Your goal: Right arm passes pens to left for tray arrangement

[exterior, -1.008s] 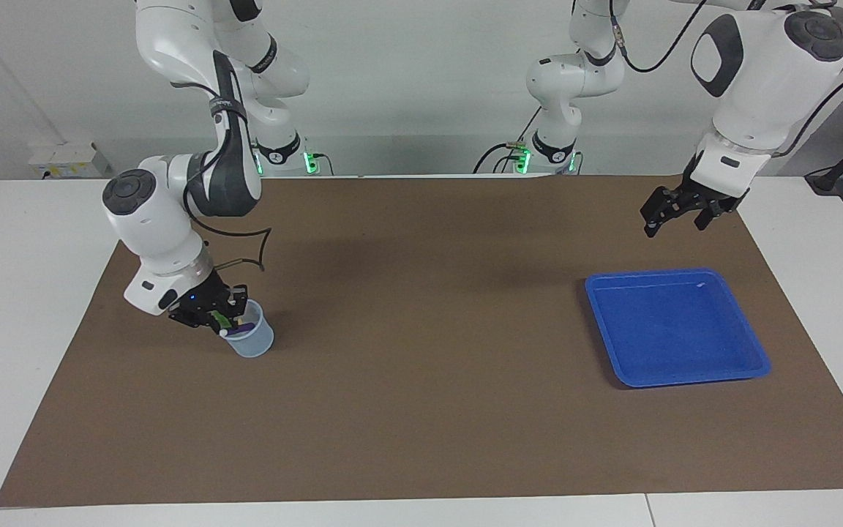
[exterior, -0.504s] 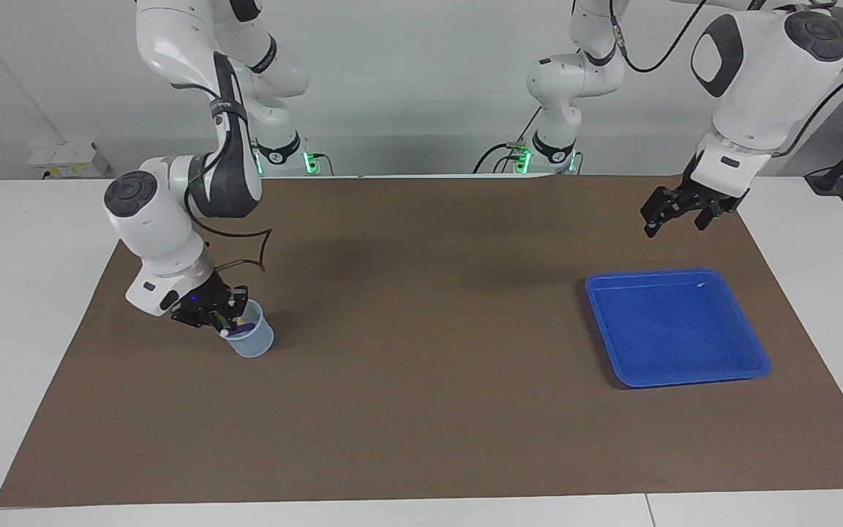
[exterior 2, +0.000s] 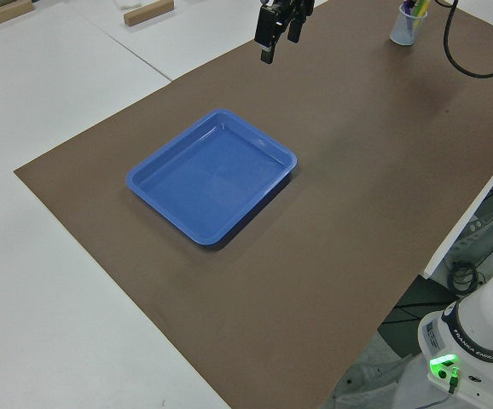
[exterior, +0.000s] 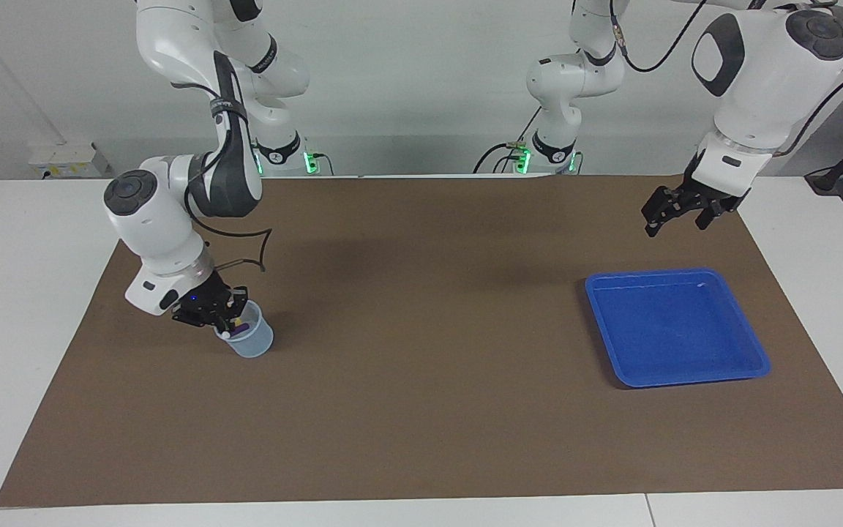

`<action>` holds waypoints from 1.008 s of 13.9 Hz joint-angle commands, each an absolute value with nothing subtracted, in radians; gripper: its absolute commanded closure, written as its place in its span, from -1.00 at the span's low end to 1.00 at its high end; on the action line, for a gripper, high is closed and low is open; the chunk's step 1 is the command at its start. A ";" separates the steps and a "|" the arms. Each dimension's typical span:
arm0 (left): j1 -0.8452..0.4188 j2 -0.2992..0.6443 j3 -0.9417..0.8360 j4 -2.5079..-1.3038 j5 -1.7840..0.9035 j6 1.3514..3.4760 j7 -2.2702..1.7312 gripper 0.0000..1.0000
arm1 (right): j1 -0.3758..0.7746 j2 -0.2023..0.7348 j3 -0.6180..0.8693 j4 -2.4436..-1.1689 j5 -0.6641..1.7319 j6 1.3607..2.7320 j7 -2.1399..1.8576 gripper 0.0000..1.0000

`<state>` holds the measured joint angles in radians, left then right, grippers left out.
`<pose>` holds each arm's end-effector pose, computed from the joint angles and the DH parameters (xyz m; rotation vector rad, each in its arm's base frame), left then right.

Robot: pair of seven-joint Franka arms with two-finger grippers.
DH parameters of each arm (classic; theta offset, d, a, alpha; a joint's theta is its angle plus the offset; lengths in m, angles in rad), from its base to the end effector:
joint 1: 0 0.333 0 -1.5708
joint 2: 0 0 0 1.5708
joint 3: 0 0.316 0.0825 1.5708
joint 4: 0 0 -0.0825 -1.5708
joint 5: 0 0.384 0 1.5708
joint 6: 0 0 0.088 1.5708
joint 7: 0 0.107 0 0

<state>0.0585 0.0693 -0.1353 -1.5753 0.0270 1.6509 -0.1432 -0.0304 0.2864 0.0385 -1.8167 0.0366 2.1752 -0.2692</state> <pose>0.5804 -0.0394 0.5904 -3.1232 -0.1010 -0.0138 0.6366 0.0049 0.3888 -3.0820 -0.3961 -0.1197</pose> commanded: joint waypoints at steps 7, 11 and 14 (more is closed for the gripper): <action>0.048 0.029 -0.127 -1.608 0.014 1.648 -0.147 -1.00 | -0.043 0.290 0.041 -1.799 0.034 2.189 -0.291 -0.08; 0.049 0.029 -0.127 -1.608 0.014 1.654 -0.140 -1.00 | -0.045 0.337 0.043 -1.709 0.034 2.125 -0.288 -0.08; 0.046 0.029 -0.127 -1.608 0.014 1.652 -0.140 -1.00 | -0.038 0.342 0.043 -1.710 0.035 2.135 -0.281 -0.08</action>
